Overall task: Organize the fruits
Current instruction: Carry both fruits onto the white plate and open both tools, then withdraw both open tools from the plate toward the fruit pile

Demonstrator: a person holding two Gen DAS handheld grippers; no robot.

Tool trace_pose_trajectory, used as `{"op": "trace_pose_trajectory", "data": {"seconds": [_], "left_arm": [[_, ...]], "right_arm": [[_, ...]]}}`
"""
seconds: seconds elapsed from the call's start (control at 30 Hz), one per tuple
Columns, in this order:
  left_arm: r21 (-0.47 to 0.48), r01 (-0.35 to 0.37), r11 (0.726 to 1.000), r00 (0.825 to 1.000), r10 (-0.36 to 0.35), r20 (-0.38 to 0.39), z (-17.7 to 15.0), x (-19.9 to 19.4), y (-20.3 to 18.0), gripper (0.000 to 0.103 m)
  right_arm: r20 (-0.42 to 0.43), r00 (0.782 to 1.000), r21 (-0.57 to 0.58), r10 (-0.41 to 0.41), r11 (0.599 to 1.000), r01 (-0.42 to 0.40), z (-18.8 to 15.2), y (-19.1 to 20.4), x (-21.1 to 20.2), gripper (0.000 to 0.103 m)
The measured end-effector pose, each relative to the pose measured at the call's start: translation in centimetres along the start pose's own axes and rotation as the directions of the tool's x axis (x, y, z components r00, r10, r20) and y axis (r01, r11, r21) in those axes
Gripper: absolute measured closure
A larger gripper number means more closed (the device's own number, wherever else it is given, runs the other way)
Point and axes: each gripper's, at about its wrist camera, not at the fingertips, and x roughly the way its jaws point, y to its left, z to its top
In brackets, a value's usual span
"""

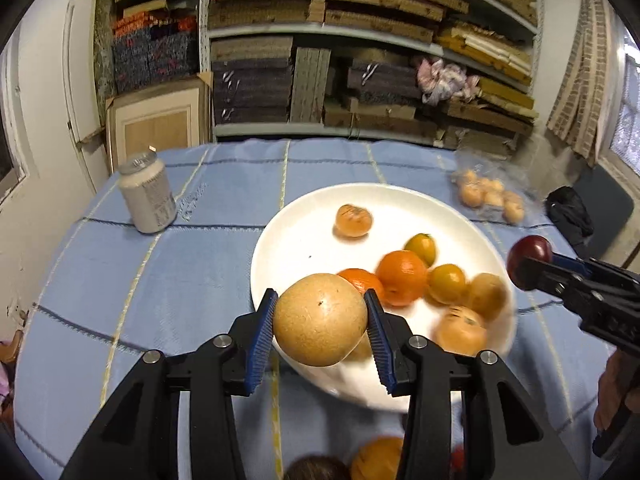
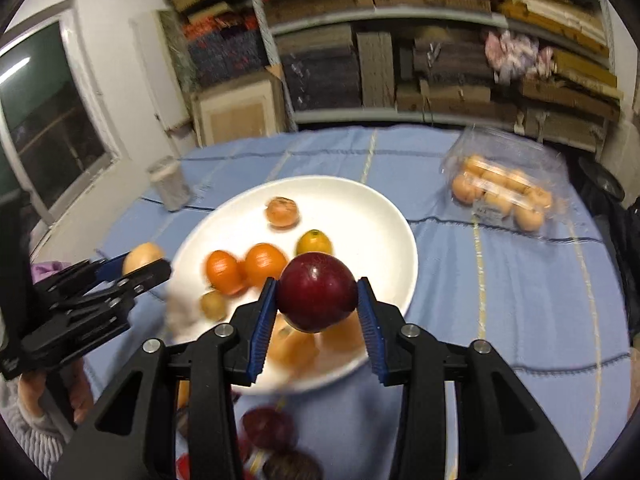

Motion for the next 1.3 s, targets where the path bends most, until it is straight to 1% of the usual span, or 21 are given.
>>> {"op": "trace_pose_trajectory", "data": {"seconds": [0.1,0.17,0.2,0.23,0.3,0.33,0.43,0.47,0.53,0.6,0.67,0.73,0.8,0.83,0.87,0.9,0.93,1.0,1.1,1.13,1.3], "left_arm": [[-0.021,0.006,1.0,0.999,-0.007,-0.033,0.1,2.3,1.0,0.059],[-0.041,0.018,0.999,0.999,-0.02,-0.045,0.0,3.3,1.6,0.059],[-0.047,0.016,0.999,0.999,-0.017,-0.035,-0.2,3.4,1.7,0.058],[-0.047,0.004,0.999,1.0,-0.006,-0.027,-0.3,3.4,1.8,0.051],[-0.051,0.009,0.999,1.0,-0.011,-0.024,-0.3,3.2,1.9,0.039],[-0.054,0.01,0.998,1.0,-0.011,-0.019,-0.3,2.9,2.0,0.037],[-0.058,0.005,0.998,1.0,-0.005,0.0,-0.6,1.2,2.0,0.035],[-0.065,0.005,0.998,1.0,-0.005,0.007,-0.9,0.2,2.1,0.032],[-0.085,0.003,0.996,1.0,-0.002,0.022,-1.7,-1.7,2.4,0.024],[-0.108,0.007,0.994,0.999,-0.003,0.037,-3.0,-3.6,2.8,0.019],[-0.138,0.015,0.99,0.999,-0.008,0.052,-5.2,-5.8,3.2,0.013],[-0.175,0.019,0.984,0.998,-0.009,0.057,-7.3,-7.1,3.6,0.009],[-0.197,0.02,0.98,0.999,-0.011,0.051,-9.0,-7.8,3.6,0.008],[-0.2,0.02,0.98,0.999,-0.012,0.041,-9.8,-8.0,3.6,0.008],[-0.193,0.013,0.981,0.999,-0.007,0.032,-10.5,-8.1,3.3,0.008],[-0.18,0.0,0.984,0.999,0.005,0.033,-10.8,-8.2,3.1,0.008],[-0.161,-0.019,0.987,0.999,0.025,0.037,-11.1,-8.4,2.7,0.008],[-0.092,-0.101,0.991,0.993,0.107,0.058,-11.5,-8.6,1.5,0.008],[-0.003,-0.224,0.975,0.973,0.224,0.054,-12.1,-7.8,0.5,0.007],[0.009,-0.234,0.972,0.971,0.233,0.044,-12.2,-7.6,0.4,0.007],[0.025,-0.217,0.976,0.976,0.217,-0.014,-12.2,-6.4,0.9,0.007]], "right_arm": [[-0.052,0.999,0.046,-0.002,0.999,0.005,0.9,-1.5,3.6,0.064],[-0.062,0.998,0.068,-0.005,0.998,0.009,1.3,-2.2,4.7,0.063],[-0.069,0.998,0.091,-0.006,0.996,0.013,1.5,-2.8,5.3,0.062],[-0.062,0.998,0.11,0.002,0.994,0.005,1.6,-3.1,5.5,0.062],[-0.055,0.998,0.144,0.028,0.989,-0.019,1.7,-3.8,5.3,0.051],[-0.042,0.998,0.163,0.037,0.986,-0.03,1.6,-4.1,4.9,0.049],[0.005,0.998,0.184,0.056,0.981,-0.056,1.2,-4.2,2.4,0.049],[0.024,0.998,0.186,0.061,0.98,-0.064,0.9,-4.0,0.9,0.048],[0.062,0.996,0.186,0.069,0.979,-0.08,0.1,-3.7,-1.6,0.038],[0.126,0.989,0.186,0.078,0.977,-0.1,-1.7,-3.1,-4.9,0.017],[0.194,0.978,0.193,0.079,0.974,-0.118,-4.6,-2.7,-7.9,0.009],[0.216,0.973,0.197,0.076,0.973,-0.12,-7.0,-2.6,-9.4,0.009],[0.239,0.969,0.222,0.067,0.968,-0.122,-10.6,-2.9,-10.2,0.007],[0.243,0.969,0.243,0.047,0.964,-0.108,-12.0,-3.3,-10.1,0.007],[0.223,0.975,0.27,0.0,0.961,-0.062,-13.1,-3.6,-9.9,0.007],[0.18,0.983,0.285,-0.032,0.958,-0.021,-13.6,-3.9,-9.5,0.007],[0.177,0.984,0.287,-0.011,0.957,-0.041,-13.6,-4.1,-9.5,0.007],[0.215,0.977,0.322,-0.015,0.945,-0.056,-13.9,-5.1,-10.2,0.006],[0.243,0.969,0.376,-0.03,0.924,-0.066,-14.1,-6.2,-10.9,0.004],[0.241,0.97,0.392,-0.023,0.917,-0.075,-14.2,-6.6,-10.8,0.004],[0.199,0.978,0.491,0.055,0.859,-0.149,-14.4,-8.4,-9.7,0.005]]}}
